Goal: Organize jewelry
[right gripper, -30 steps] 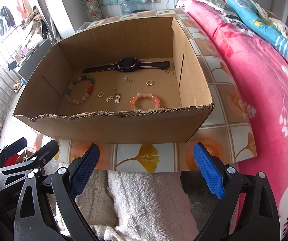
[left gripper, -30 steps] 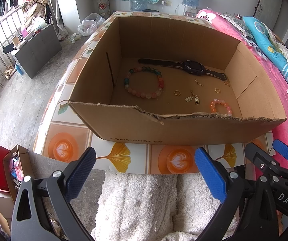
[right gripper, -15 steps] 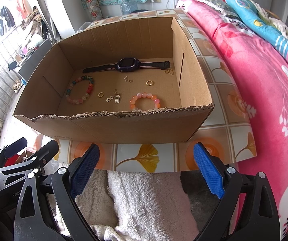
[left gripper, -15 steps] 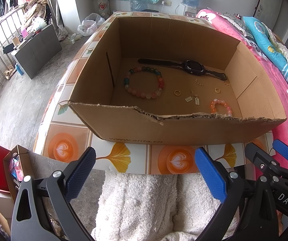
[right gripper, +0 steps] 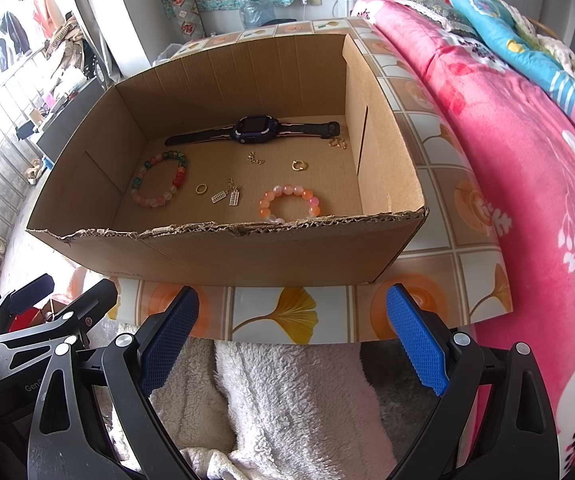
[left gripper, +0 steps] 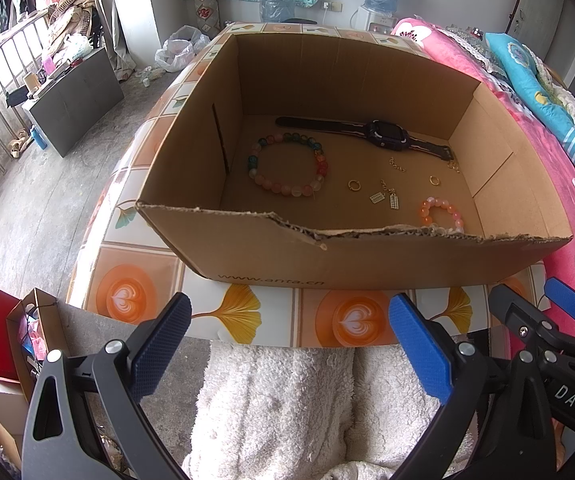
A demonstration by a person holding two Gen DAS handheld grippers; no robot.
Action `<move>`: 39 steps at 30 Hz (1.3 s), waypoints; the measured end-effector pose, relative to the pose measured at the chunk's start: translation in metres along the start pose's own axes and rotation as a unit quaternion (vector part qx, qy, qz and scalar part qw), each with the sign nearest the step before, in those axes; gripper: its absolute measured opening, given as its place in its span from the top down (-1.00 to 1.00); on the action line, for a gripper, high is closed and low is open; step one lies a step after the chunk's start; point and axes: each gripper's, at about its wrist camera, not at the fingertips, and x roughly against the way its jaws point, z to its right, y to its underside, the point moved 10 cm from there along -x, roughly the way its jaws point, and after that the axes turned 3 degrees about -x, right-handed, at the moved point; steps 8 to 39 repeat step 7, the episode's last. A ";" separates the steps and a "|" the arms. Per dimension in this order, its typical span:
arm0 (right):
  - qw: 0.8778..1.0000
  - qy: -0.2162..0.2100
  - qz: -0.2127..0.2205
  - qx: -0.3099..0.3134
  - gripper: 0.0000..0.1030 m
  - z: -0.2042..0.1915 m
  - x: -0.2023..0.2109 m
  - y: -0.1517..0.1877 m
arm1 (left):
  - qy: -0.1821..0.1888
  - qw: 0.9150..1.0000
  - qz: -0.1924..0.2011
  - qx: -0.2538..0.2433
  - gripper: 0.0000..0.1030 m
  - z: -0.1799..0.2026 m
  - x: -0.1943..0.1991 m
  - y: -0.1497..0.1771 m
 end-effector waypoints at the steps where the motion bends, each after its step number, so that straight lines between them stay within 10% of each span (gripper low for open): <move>1: 1.000 0.000 0.000 0.000 -0.76 0.000 0.000 0.000 | 0.000 1.000 0.000 0.000 -0.88 0.000 0.000 0.000; 39: 1.000 0.000 0.000 0.000 -0.76 0.000 0.000 0.000 | 0.000 1.000 -0.001 0.000 -0.88 0.000 0.000 0.000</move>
